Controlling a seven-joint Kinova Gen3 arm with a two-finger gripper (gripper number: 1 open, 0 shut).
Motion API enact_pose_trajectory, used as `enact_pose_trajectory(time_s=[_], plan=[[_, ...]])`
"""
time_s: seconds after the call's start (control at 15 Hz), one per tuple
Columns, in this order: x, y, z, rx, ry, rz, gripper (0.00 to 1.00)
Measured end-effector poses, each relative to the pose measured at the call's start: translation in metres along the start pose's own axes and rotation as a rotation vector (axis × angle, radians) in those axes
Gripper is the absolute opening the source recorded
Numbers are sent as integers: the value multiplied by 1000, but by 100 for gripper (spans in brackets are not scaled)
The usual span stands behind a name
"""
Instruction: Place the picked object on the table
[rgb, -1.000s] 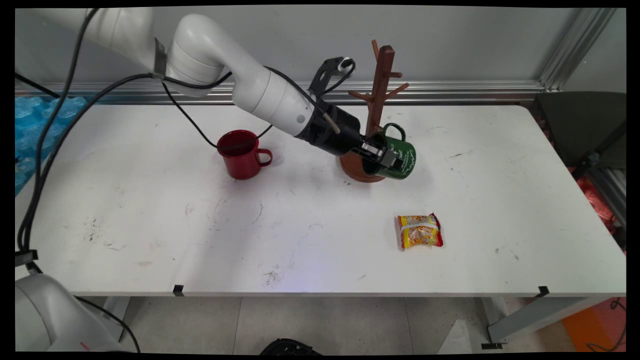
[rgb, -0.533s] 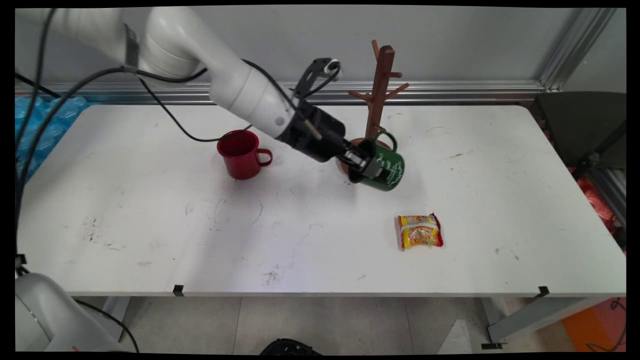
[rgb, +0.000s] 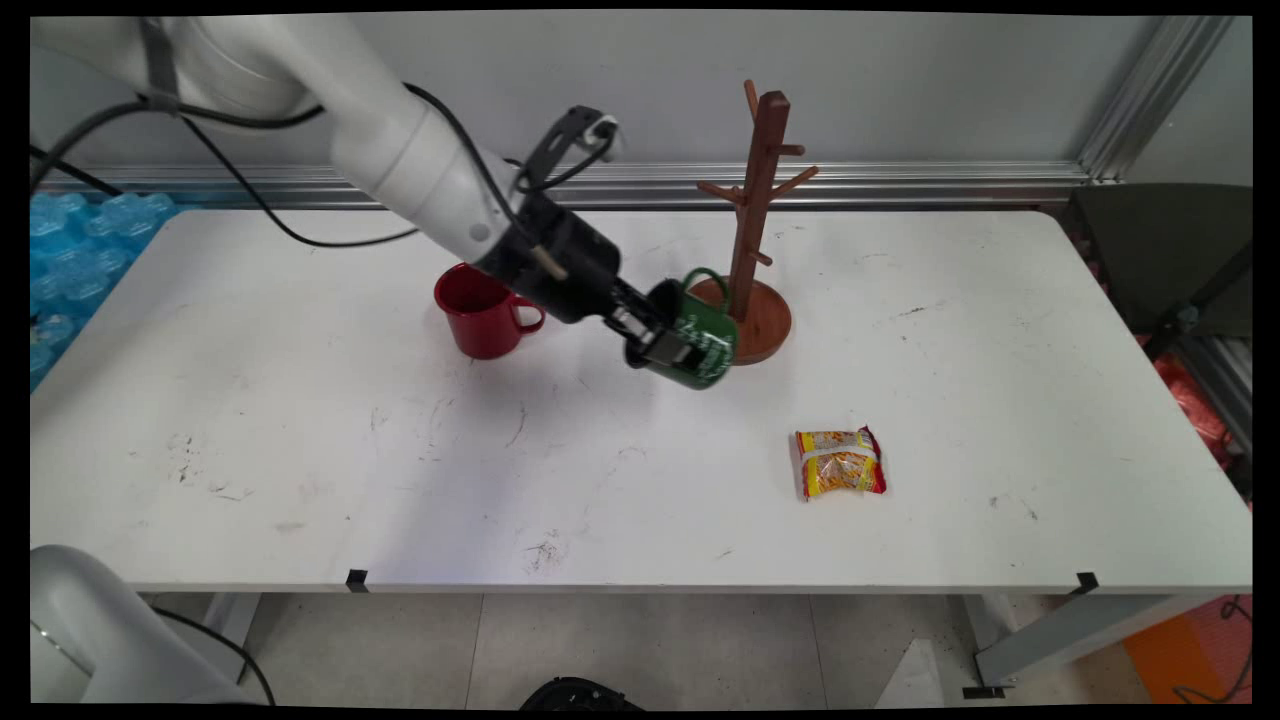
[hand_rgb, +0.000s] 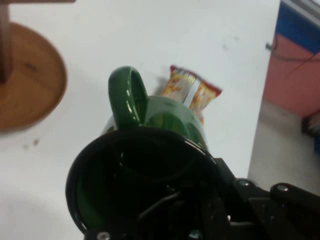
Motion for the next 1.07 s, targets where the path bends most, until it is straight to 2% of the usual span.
enact_pose_trajectory(time_s=[0.2, 0.4, 0.67, 1.07], plan=[[-2, -1, -13, 37, -46, 29, 0], [-2, -2, -28, 87, -116, 91, 0], [-2, 1, -44, 149, -222, 164, 0], [-6, 7, -49, 216, -379, 233, 0]])
